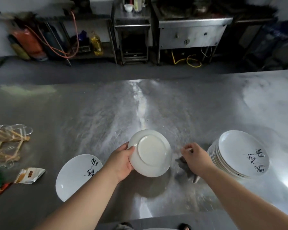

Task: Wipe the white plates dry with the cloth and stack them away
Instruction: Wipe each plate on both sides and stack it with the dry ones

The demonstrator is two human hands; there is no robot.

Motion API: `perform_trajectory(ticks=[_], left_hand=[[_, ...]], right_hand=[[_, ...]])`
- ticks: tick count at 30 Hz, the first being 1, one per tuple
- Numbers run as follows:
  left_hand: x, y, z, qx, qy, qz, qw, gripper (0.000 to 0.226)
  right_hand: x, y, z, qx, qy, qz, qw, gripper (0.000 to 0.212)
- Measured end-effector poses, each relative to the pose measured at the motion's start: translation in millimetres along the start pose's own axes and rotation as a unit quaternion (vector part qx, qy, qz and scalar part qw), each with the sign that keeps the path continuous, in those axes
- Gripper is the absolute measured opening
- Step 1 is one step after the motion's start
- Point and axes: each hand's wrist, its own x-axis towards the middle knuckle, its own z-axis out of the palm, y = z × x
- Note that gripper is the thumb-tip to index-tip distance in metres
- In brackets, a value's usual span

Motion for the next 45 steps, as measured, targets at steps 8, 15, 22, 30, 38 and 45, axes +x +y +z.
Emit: perform_trajectory(ticks=[8,15,22,30,38,45], left_hand=[[-50,18,44,0.001,-0.055,0.087,0.995,0.026],[-80,24,65,-0.02,-0.109,0.115,0.987,0.028],[-91,28,84,-0.067,-0.086,0.15,0.983,0.032],[-100,22,92,-0.051,-0.087,0.144,0.984,0.031],[-103,22,93,-0.054,-0.079,0.15,0.984,0.034],[-106,31,101,-0.075,-0.078,0.158,0.982,0.029]], right_hand=[[-59,-43,4,-0.079,-0.027,-0.411,0.908,0.08],[-42,-43,-23,-0.309,0.045,-0.53,0.788,0.093],[-72,-38,-12,-0.269,0.033,-0.548,0.791,0.102],[-55,-53,-33,-0.299,0.061,-0.451,0.839,0.106],[-57,-38,-41,-0.312,0.068,-0.445,0.837,0.112],[-92,-22,-20,-0.319,0.086,-0.533,0.779,0.106]])
